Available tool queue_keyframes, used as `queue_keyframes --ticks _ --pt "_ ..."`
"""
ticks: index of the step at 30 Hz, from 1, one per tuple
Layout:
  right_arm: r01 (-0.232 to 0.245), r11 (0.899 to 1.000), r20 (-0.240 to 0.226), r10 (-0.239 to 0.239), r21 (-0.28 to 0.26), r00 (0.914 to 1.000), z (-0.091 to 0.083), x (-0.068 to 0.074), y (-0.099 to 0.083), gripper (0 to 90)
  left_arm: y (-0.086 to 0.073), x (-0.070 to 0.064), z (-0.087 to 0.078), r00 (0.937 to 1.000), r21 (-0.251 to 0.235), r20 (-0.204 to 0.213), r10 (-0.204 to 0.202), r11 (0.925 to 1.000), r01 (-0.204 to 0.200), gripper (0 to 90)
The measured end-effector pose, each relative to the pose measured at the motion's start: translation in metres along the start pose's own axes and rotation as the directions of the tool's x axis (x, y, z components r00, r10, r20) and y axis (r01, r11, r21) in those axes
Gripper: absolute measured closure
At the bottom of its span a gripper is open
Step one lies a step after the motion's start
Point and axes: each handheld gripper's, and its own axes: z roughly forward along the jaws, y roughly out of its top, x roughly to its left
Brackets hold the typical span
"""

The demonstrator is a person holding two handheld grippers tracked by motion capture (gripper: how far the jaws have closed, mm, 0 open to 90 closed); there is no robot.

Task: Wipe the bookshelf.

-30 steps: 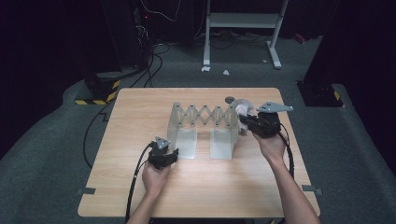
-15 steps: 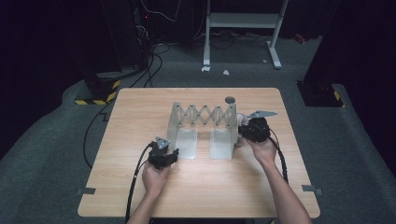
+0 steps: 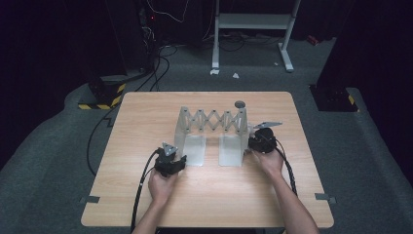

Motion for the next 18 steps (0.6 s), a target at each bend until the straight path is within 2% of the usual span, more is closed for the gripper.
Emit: queue_keyframes --ticks 2,3,4,5,6,7,8,11,15,18 --pt "0.017 0.999 0.005 -0.017 -0.029 0.9998 -0.012 0.002 0.008 83.4 0.0 0.0 0.0 1.0 0.0 0.001 0.0 1.0 0.0 48.2" --pt "0.034 0.997 0.013 -0.033 -0.07 0.9994 -0.025 0.005 0.019 83.4 0.0 0.0 0.0 1.0 0.0 0.001 0.002 1.0 -0.002 48.2" --pt "0.034 0.997 0.013 -0.033 -0.07 0.9994 -0.025 0.005 0.019 83.4 0.0 0.0 0.0 1.0 0.0 0.001 0.002 1.0 -0.002 48.2" --pt "0.061 0.992 0.018 -0.06 -0.111 0.9981 -0.039 0.009 0.031 83.4 0.0 0.0 0.0 1.0 -0.001 0.002 0.003 1.0 -0.003 48.2" --pt "0.061 0.992 0.018 -0.06 -0.111 0.9981 -0.039 0.009 0.031 83.4 0.0 0.0 0.0 1.0 -0.001 0.002 0.003 1.0 -0.003 48.2" --pt "0.094 0.984 0.035 -0.09 -0.148 0.9953 -0.052 0.013 0.044 83.4 0.0 0.0 0.0 1.0 -0.001 0.001 0.003 1.0 -0.003 48.2" --pt "0.094 0.984 0.035 -0.09 -0.148 0.9953 -0.052 0.013 0.044 83.4 0.0 0.0 0.0 1.0 0.0 0.001 0.003 1.0 -0.003 48.2" --pt "0.13 0.972 0.048 -0.123 -0.198 0.9913 -0.073 0.017 0.063 83.5 0.0 0.0 0.0 1.0 0.0 0.0 0.003 1.0 -0.003 48.2" --pt "0.166 0.964 0.066 -0.155 -0.21 0.9857 -0.081 0.02 0.076 83.5 0.0 0.0 0.0 1.0 0.0 0.0 0.003 1.0 -0.003 48.2" --pt "0.169 0.965 0.069 -0.159 -0.202 0.9849 -0.078 0.02 0.077 83.5 0.0 0.0 0.0 1.0 0.0 0.0 0.003 1.0 -0.003 48.2"
